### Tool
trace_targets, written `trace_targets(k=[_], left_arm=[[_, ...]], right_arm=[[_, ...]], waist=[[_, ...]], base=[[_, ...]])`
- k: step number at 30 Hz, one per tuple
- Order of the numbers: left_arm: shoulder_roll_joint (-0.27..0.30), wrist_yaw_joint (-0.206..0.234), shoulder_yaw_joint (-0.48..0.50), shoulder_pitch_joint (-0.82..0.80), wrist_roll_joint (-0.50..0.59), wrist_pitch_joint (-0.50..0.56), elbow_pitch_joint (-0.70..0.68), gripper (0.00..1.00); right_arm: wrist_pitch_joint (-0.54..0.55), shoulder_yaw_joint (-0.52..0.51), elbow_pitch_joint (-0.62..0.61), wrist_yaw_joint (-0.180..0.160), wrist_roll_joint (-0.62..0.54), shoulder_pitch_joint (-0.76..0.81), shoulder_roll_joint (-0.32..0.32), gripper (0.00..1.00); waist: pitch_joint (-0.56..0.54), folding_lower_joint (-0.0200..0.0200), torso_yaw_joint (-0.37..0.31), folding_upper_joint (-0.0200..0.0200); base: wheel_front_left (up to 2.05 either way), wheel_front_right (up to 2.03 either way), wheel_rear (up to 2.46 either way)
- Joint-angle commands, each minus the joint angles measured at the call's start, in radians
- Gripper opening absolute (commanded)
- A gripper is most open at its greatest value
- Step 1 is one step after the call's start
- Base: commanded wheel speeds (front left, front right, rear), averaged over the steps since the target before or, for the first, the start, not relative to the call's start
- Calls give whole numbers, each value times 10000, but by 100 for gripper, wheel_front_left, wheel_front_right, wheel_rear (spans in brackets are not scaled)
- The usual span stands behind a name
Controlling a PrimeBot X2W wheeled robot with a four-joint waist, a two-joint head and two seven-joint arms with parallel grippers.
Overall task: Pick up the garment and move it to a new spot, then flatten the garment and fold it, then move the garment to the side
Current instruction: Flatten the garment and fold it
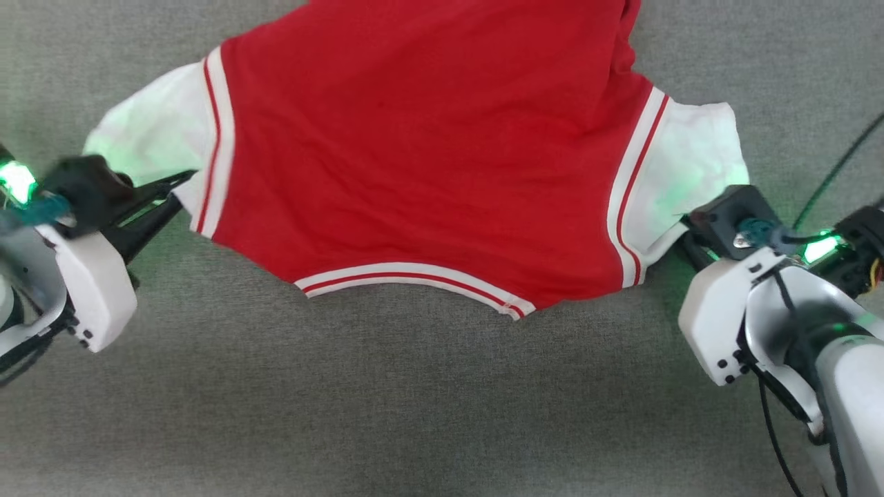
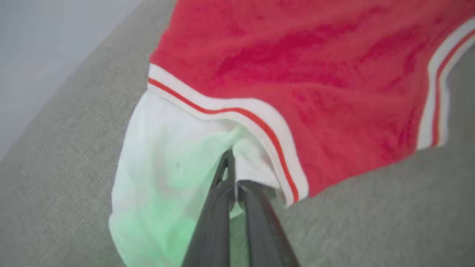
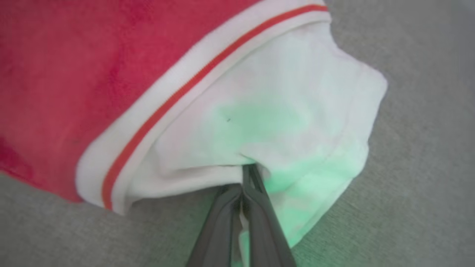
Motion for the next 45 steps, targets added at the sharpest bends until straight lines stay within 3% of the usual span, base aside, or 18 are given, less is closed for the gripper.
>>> trace_targets(k=[1,8,15,19,24,29,37,41,45], left_arm=[[-36,31,9,-31,-691,-334,-121,0],[168,31,10,117,-3226,-1699,-973,0],[-594,31,299,-1119,-5530,-2080,-873,0],[-1175,31,993,-2041,-6773,-2100,-274,0],[-1908,31,1970,-3484,-7727,-2070,1697,0],[-2484,31,2646,-5098,-7821,-1956,3581,0],[-3463,32,3607,-8013,-7441,-2061,6086,0],[-3831,32,3790,-8191,-7638,-1986,6152,0],[-3604,30,3489,-7208,-7980,-1533,5425,0]], right_arm=[[-122,-243,113,-62,-102,245,84,0],[-731,-1638,-1389,-57,-384,1033,701,0],[-1571,-2844,-1480,-57,-474,-701,1584,0],[-1966,-3483,-753,-57,-462,-2598,2221,0],[-2358,-4135,774,-57,-817,-5457,2886,0],[-2910,-4605,2445,-59,-1476,-8011,3310,0],[-4834,-6018,5241,-60,-3176,-12101,3647,0],[-5504,-6076,6459,-60,-3255,-12892,3676,0],[-5868,-5510,7097,-59,-3307,-12394,3682,0]], waist=[[-185,0,-19,0],[-407,0,71,0],[-311,0,127,0],[-67,0,119,0],[389,0,-62,0],[770,0,-313,0],[889,0,-588,0],[843,0,-516,0],[634,0,-426,0]], base=[[0,0,0],[0,0,0],[0,0,0],[0,0,0],[0,0,0],[0,0,0],[0,0,0],[0,0,0],[0,0,0]])
